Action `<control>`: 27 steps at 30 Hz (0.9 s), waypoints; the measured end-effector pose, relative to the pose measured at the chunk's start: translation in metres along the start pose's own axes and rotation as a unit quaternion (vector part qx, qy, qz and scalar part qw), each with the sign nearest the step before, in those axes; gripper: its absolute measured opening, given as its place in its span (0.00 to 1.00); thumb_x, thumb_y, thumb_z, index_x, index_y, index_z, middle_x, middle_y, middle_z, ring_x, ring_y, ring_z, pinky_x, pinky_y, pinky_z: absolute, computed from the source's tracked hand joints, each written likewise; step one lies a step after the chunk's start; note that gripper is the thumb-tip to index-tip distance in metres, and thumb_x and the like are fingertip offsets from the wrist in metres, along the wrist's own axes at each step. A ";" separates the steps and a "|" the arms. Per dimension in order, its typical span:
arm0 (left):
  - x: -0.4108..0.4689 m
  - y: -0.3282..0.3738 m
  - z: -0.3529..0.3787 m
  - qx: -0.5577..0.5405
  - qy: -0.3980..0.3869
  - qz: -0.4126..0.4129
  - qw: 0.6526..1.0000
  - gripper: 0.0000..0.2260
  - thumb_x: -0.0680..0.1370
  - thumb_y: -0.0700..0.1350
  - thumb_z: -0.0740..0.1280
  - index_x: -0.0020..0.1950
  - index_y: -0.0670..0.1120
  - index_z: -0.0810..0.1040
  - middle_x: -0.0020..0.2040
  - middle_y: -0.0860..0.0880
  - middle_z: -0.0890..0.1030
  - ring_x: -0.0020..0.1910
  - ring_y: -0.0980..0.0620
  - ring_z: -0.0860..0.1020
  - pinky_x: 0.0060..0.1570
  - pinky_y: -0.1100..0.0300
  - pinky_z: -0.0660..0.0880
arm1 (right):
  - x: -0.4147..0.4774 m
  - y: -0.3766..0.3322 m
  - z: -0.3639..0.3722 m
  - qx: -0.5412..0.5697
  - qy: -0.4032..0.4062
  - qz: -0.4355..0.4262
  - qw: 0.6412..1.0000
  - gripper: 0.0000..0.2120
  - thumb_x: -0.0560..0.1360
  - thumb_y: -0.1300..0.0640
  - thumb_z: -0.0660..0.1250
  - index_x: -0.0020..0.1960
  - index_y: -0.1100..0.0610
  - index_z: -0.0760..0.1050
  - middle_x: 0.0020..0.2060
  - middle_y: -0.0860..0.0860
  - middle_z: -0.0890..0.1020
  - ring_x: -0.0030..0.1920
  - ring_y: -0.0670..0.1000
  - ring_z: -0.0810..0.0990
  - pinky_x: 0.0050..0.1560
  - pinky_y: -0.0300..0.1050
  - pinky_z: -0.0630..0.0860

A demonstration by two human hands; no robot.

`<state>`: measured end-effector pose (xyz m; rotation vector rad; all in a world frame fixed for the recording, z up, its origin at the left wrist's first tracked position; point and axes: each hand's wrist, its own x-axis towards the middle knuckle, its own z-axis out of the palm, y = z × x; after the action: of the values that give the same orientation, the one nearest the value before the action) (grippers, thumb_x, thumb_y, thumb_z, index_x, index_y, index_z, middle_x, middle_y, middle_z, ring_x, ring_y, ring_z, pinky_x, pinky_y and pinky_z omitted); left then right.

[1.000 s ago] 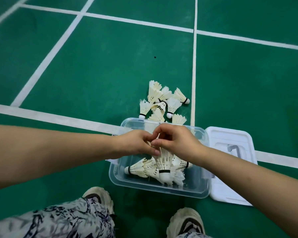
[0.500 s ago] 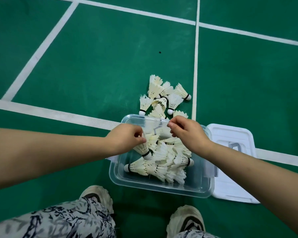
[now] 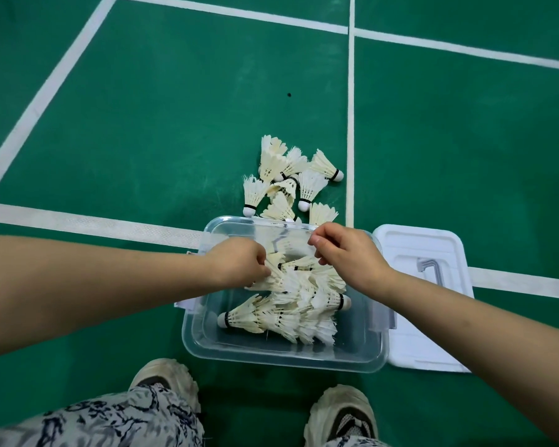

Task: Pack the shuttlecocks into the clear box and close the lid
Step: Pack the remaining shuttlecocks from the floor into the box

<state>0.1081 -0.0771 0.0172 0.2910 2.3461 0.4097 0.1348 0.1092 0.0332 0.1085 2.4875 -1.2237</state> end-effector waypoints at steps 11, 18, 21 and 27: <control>0.004 -0.003 0.033 -0.232 -0.107 -0.071 0.964 0.11 0.77 0.40 0.65 0.35 0.44 0.69 0.33 0.47 0.77 0.30 0.53 0.78 0.27 0.67 0.75 | -0.004 0.010 -0.004 0.015 -0.016 0.010 1.000 0.08 0.78 0.57 0.61 0.41 0.53 0.74 0.33 0.48 0.78 0.36 0.48 0.79 0.46 0.46 0.76; 0.003 0.005 0.002 0.014 -0.110 0.003 0.994 0.13 0.76 0.54 0.64 0.38 0.46 0.76 0.32 0.52 0.78 0.31 0.54 0.75 0.33 0.63 0.73 | -0.008 0.007 -0.003 -0.001 -0.022 0.002 1.000 0.10 0.78 0.56 0.61 0.38 0.49 0.72 0.34 0.48 0.79 0.39 0.52 0.80 0.48 0.48 0.76; 0.004 0.008 -0.020 0.075 -0.029 0.033 0.996 0.17 0.76 0.57 0.62 0.34 0.47 0.74 0.32 0.52 0.78 0.32 0.53 0.75 0.36 0.60 0.70 | -0.007 0.003 -0.003 -0.005 -0.012 -0.006 1.000 0.08 0.78 0.56 0.61 0.41 0.52 0.74 0.35 0.49 0.79 0.41 0.55 0.80 0.49 0.52 0.77; 0.007 0.003 -0.050 0.033 0.133 0.085 0.987 0.17 0.77 0.54 0.62 0.41 0.40 0.77 0.39 0.44 0.82 0.38 0.46 0.77 0.38 0.54 0.72 | 0.010 -0.012 -0.003 -0.027 0.011 -0.035 0.999 0.07 0.77 0.54 0.62 0.40 0.48 0.73 0.39 0.54 0.82 0.43 0.55 0.79 0.47 0.50 0.75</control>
<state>0.0685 -0.0826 0.0476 0.4983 2.6087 0.4786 0.1216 0.1034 0.0406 0.0211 2.5608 -1.1871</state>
